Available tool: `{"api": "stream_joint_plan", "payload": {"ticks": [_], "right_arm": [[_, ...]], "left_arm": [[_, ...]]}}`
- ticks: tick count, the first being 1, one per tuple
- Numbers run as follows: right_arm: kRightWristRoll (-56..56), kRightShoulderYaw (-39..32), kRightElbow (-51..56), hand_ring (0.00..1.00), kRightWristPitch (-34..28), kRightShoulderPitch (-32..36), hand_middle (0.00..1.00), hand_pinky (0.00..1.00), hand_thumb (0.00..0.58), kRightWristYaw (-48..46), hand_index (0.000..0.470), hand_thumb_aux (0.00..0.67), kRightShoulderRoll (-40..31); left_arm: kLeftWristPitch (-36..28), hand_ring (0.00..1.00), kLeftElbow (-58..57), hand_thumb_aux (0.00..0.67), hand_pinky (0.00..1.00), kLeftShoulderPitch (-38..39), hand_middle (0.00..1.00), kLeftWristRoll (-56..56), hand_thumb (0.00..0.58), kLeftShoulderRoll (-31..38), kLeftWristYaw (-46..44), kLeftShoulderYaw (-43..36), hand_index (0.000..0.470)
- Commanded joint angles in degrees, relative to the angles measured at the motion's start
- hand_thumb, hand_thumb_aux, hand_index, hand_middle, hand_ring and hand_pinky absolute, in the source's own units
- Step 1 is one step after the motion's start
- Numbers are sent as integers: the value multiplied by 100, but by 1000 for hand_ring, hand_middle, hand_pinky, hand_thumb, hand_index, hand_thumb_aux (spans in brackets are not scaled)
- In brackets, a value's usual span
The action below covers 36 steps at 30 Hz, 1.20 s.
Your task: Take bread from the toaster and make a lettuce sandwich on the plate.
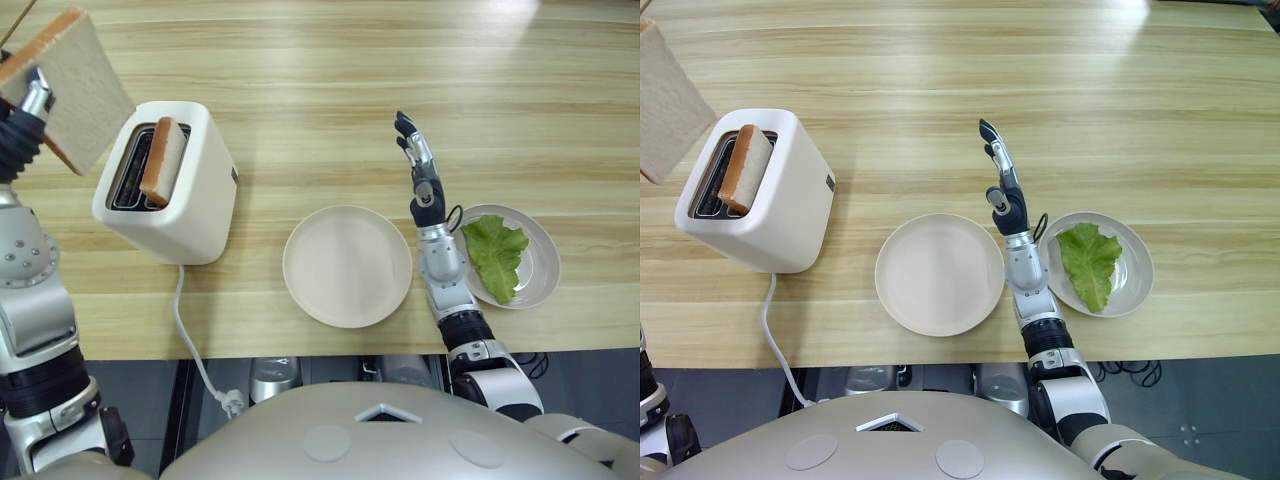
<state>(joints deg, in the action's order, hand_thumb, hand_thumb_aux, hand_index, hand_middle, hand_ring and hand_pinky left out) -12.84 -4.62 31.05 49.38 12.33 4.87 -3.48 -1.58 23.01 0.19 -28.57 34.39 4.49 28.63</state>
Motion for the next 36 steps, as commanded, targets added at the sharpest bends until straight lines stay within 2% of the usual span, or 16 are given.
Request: {"api": "stream_joint_plan", "payload": {"ticks": [1,6,9,11,15,18,20,24,31,36], "right_arm": [[-23,21,41,0,9,77,0,0,0,46,0,0,-34],[167,242,-435,0,-129,178,0,0,0,-30,0,0,-315],[-342,770,-1253,0,-53,-122,0,0,0,92,0,0,-1154],[-346,928,-1438,0,-149,-262,0,0,0,46,0,0,-1510],[-967,1566,-1243,0,-47,-547,0,0,0,410,0,0,-2537],[-1933,1667,-746,0,140,-787,0,0,0,1099,0,0,-3285],[-2318,1592,-395,0,327,-869,0,0,0,1485,0,0,-3613],[-3199,1223,618,0,208,-742,0,0,0,2578,0,0,-4190],[-3721,373,1742,0,91,-325,0,0,0,3598,0,0,-4351],[-4291,-441,2588,0,-299,-63,0,0,0,4332,0,0,-4656]], "left_arm": [[69,1000,227,670,1000,-326,1000,69,580,107,-16,16,460],[30,1000,830,670,1000,-578,1000,639,580,-67,-431,-207,460],[-185,1000,1448,670,1000,-580,1000,1684,580,-427,-1050,-771,460],[-321,1000,1660,670,1000,-462,1000,1947,580,-577,-1295,-994,460],[-423,1000,1358,670,1000,229,1000,2084,580,-808,-1896,-2049,460],[-381,1000,1010,670,1000,552,1000,2408,580,-1115,-2217,-2749,460],[-375,1000,716,670,1000,660,1000,2437,580,-1219,-2371,-3070,460],[-377,1000,-3,670,1000,648,1000,2571,580,-1403,-2749,-3715,460],[87,1000,-1924,670,1000,-158,1000,2081,580,-1833,-2712,-4479,460],[388,1000,-2843,670,1000,-315,1000,2004,580,-1975,-2676,-4652,460]]}}
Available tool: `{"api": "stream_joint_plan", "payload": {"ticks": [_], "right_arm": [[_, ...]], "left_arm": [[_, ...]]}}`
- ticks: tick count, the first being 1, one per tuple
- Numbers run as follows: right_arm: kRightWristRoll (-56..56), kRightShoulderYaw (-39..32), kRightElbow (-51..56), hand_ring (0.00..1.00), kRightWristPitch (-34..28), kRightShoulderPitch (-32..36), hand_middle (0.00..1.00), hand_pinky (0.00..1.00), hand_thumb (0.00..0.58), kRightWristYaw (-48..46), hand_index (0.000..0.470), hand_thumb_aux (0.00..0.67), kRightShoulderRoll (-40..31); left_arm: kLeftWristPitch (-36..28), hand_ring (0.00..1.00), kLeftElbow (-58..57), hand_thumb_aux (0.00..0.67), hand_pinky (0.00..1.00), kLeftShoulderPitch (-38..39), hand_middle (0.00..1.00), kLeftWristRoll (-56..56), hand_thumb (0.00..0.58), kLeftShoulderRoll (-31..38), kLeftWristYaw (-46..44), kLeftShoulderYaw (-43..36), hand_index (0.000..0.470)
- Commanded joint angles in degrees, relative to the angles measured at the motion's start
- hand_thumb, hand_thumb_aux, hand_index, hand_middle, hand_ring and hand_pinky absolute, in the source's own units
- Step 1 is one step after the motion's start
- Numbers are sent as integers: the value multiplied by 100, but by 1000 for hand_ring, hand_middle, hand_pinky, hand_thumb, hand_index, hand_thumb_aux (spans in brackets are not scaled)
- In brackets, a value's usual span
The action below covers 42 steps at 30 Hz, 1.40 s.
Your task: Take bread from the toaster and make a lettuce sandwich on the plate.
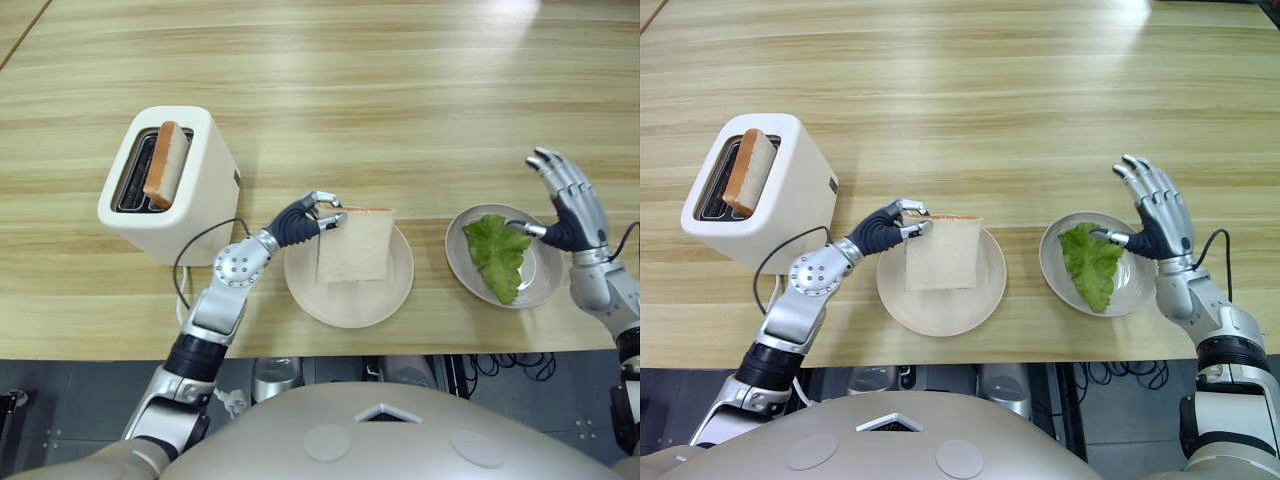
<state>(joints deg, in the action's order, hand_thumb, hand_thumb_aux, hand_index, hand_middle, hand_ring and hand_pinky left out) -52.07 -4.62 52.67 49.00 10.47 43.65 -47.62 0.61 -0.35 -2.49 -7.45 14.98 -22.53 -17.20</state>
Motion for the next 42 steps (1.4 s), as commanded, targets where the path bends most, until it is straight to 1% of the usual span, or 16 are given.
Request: {"api": "stream_joint_plan", "payload": {"ticks": [1,5,13,14,15,16,17,18,19,20,21,23,25,29,30,42], "right_arm": [[-507,-616,512,0,-341,169,0,0,0,642,0,0,-314],[-983,-1393,981,0,-587,319,0,0,0,1301,0,0,-468],[-1204,-2344,1545,0,-764,680,0,0,0,1582,0,0,-538],[-1240,-2468,1575,0,-832,728,0,0,0,1605,0,0,-534],[-1281,-2576,1624,0,-909,773,0,0,0,1639,0,0,-514],[-1271,-2643,1650,0,-930,807,0,0,0,1635,0,0,-497],[-1260,-2693,1687,0,-970,794,0,0,100,1664,41,60,-489],[-1234,-2737,1716,0,-991,783,0,0,104,1697,43,63,-488],[-1172,-2759,1739,0,-982,774,0,0,112,1707,47,68,-491],[-1122,-2778,1753,0,-964,764,0,0,179,1722,78,113,-499],[-1101,-2811,1765,0,-964,758,0,0,304,1740,143,208,-500],[-1052,-2853,1806,0,-957,732,0,0,449,1772,242,352,-494],[-1002,-2881,1802,0,-944,736,0,0,523,1797,316,460,-493],[-999,-3004,1738,0,-986,796,0,0,574,1921,413,602,-466],[-997,-3031,1718,0,-990,806,0,0,580,1956,453,659,-457],[-831,-3083,1642,0,-902,906,0,0,580,2246,460,670,-436]], "left_arm": [[208,1000,-609,670,1000,-41,1000,-131,580,-44,55,-81,460],[278,1000,-879,670,1000,67,1000,-102,580,-127,4,-152,460],[131,1000,-842,670,1000,218,1000,-114,580,-93,-218,-199,460],[148,349,-900,670,349,208,349,-172,580,-56,-242,-239,460],[163,0,-958,644,0,201,0,-238,579,-35,-230,-271,442],[179,0,-1001,644,0,197,0,-305,579,-33,-173,-285,442],[192,0,-1021,229,0,191,0,-361,328,-26,-136,-309,157],[211,0,-1025,0,0,186,0,-399,0,-17,-100,-326,0],[231,0,-1014,0,0,192,0,-412,0,-22,-65,-320,0],[247,0,-975,0,0,206,0,-403,0,-29,-51,-301,0],[295,0,-924,0,0,218,0,-341,0,-58,-31,-247,0],[302,0,-778,0,0,232,0,-157,0,-119,-39,-124,0],[359,0,-685,0,0,215,0,-108,0,-128,-40,-67,0],[429,0,-555,0,0,188,0,-32,0,-125,-88,-54,0],[431,0,-566,0,0,177,0,-30,0,-127,-109,-58,0],[467,0,-487,0,0,145,0,-28,0,-133,-112,9,0]]}}
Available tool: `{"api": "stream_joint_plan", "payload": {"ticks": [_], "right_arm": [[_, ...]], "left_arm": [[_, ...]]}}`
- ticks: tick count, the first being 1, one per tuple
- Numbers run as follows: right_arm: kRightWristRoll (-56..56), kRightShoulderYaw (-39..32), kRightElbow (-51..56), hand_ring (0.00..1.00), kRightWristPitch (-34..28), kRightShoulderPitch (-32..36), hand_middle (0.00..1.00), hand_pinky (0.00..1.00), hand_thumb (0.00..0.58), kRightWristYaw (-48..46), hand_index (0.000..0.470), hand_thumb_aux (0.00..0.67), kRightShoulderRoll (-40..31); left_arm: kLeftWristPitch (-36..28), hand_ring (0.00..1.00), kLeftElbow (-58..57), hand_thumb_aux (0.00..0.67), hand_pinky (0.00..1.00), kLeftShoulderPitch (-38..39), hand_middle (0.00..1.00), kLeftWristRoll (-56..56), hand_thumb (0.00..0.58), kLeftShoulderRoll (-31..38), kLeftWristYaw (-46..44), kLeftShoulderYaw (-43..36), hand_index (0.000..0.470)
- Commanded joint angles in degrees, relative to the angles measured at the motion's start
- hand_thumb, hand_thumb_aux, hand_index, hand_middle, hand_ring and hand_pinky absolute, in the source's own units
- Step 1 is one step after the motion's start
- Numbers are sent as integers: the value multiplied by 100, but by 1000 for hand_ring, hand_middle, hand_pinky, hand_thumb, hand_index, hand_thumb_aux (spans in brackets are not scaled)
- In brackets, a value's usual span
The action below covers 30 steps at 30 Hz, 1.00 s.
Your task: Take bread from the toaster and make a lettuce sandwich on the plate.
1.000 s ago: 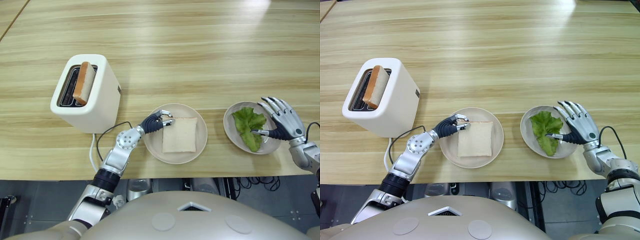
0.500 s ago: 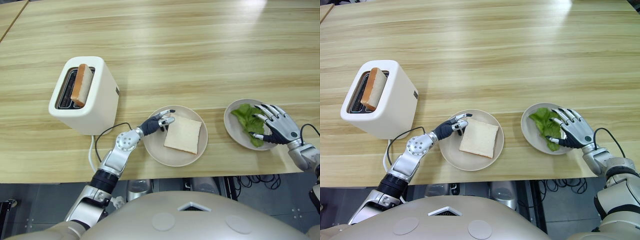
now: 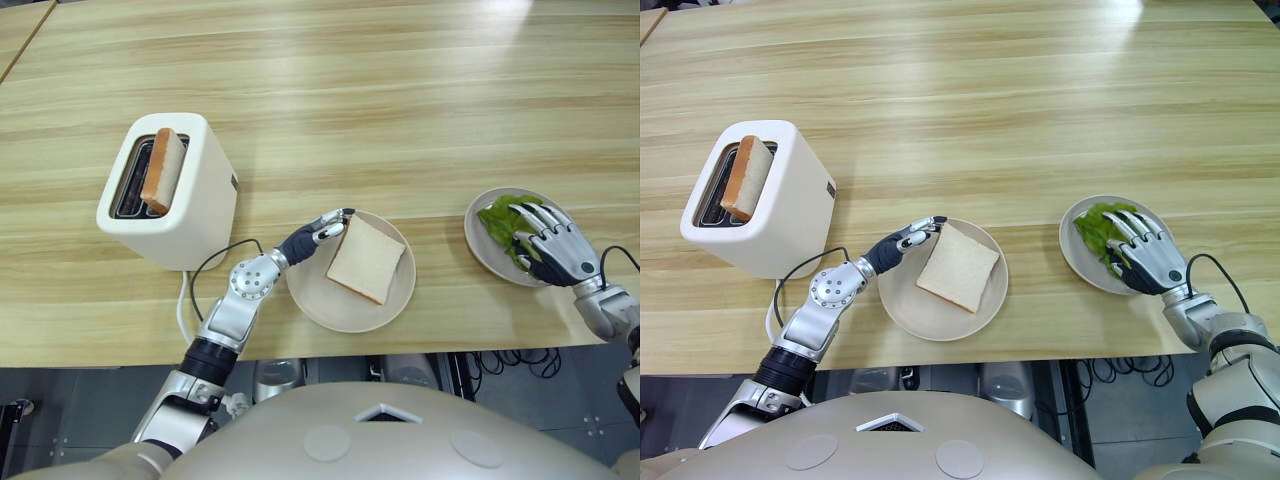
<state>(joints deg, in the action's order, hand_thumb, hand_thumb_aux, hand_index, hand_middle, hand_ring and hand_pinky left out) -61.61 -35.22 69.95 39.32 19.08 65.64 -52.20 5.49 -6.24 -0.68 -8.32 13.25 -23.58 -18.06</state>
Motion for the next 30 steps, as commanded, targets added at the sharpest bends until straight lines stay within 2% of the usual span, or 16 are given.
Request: {"api": "stream_joint_plan", "payload": {"ticks": [1,8,15,22,23,25,26,30], "right_arm": [[151,-4,-129,0,95,58,0,0,580,57,460,670,8],[289,36,-393,0,246,216,0,0,580,104,460,670,-57],[384,175,-800,0,390,210,0,0,580,218,460,670,-179],[519,193,-565,0,309,114,0,0,580,-21,460,670,-92],[541,203,-518,0,269,86,0,0,470,-36,260,378,-87],[600,244,-378,0,173,41,0,0,470,-60,260,378,-77],[696,311,-280,0,156,-5,0,0,0,-103,0,0,-68],[783,337,-10,0,-204,-238,0,0,0,-113,0,0,-60]], "left_arm": [[-23,0,122,0,0,-43,0,65,0,37,-6,107,0],[46,0,404,0,0,-19,0,-395,0,166,215,34,0],[-215,0,993,0,0,-27,0,-1837,0,718,1082,181,0],[-409,0,1400,0,0,106,0,-1931,0,751,1103,256,0],[-414,0,1411,0,0,128,0,-1923,0,743,1076,232,0],[-428,0,1452,0,0,172,0,-1907,0,723,1047,205,0],[-432,0,1468,0,0,187,0,-1899,0,711,1037,199,0],[-441,0,1507,0,0,175,0,-1866,0,673,1023,226,0]]}}
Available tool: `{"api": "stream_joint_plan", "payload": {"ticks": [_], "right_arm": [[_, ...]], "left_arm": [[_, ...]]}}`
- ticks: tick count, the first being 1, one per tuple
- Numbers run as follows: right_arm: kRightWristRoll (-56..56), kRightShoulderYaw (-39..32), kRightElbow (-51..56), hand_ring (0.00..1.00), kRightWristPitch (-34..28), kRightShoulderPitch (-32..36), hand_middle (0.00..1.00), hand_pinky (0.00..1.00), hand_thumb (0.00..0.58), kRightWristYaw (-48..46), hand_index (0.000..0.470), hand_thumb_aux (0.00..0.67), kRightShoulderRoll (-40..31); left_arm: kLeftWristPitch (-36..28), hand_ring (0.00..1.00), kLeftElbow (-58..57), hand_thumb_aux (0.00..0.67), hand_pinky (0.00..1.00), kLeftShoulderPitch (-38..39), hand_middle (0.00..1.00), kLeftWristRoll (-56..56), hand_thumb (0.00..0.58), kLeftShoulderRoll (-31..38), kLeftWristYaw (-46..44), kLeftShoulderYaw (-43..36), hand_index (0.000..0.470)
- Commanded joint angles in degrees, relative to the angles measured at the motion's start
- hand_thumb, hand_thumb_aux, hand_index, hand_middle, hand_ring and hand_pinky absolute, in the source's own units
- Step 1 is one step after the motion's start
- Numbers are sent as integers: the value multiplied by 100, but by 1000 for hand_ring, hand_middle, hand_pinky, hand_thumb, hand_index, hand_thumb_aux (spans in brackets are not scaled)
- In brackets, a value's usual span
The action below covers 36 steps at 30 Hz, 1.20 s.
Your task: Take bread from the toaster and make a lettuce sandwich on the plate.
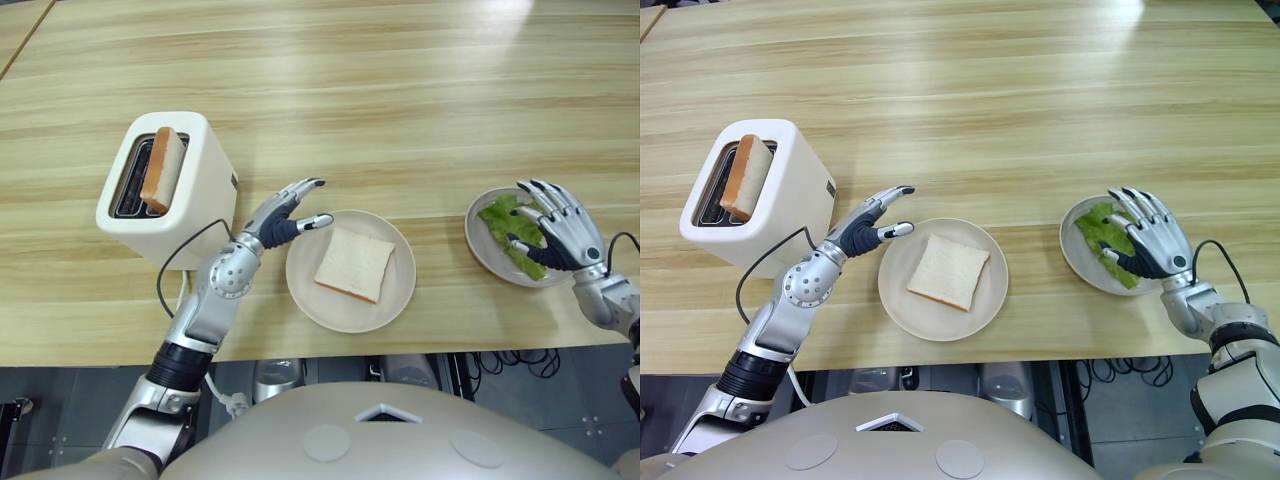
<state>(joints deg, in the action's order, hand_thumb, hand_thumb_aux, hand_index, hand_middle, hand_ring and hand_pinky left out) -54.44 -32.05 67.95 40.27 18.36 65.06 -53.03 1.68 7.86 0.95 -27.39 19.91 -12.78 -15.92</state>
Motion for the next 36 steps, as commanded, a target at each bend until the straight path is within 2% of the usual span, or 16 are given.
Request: {"api": "stream_joint_plan", "payload": {"ticks": [1,15,16,17,18,19,20,21,22,36], "right_arm": [[58,-3,235,0,-409,-217,0,0,0,-23,0,0,26],[132,-92,433,0,-755,-263,0,0,0,-142,0,0,113],[153,-82,450,0,-755,-272,0,0,205,-166,90,131,124],[171,-75,458,0,-747,-277,0,0,445,-186,238,347,132],[192,-71,464,0,-740,-279,0,0,491,-208,280,407,138],[204,-75,469,0,-740,-276,0,0,491,-232,280,407,144],[209,-82,475,0,-742,-268,0,0,576,-252,420,612,152],[213,-89,485,0,-740,-254,0,0,576,-288,420,612,160],[209,-103,494,0,-738,-240,0,0,580,-342,460,670,167],[141,-224,557,0,-797,-241,0,0,580,-432,460,670,314]], "left_arm": [[-66,0,98,0,0,-1,0,62,0,-7,-50,39,0],[-97,0,41,0,0,130,0,81,0,-70,-54,-75,0],[-115,0,14,0,0,148,0,73,0,-71,-78,-107,0],[-123,0,-6,0,0,162,0,50,0,-68,-85,-134,0],[-123,0,-24,0,0,171,0,34,0,-68,-83,-153,0],[-119,0,-36,0,0,175,0,34,0,-72,-81,-165,0],[-119,0,-38,0,0,174,0,45,0,-74,-82,-171,0],[-126,0,-31,0,0,174,0,52,0,-73,-73,-175,0],[-132,0,-31,0,0,162,0,46,0,-71,-57,-172,0],[-134,0,-132,0,0,120,0,82,0,-72,25,-110,0]]}}
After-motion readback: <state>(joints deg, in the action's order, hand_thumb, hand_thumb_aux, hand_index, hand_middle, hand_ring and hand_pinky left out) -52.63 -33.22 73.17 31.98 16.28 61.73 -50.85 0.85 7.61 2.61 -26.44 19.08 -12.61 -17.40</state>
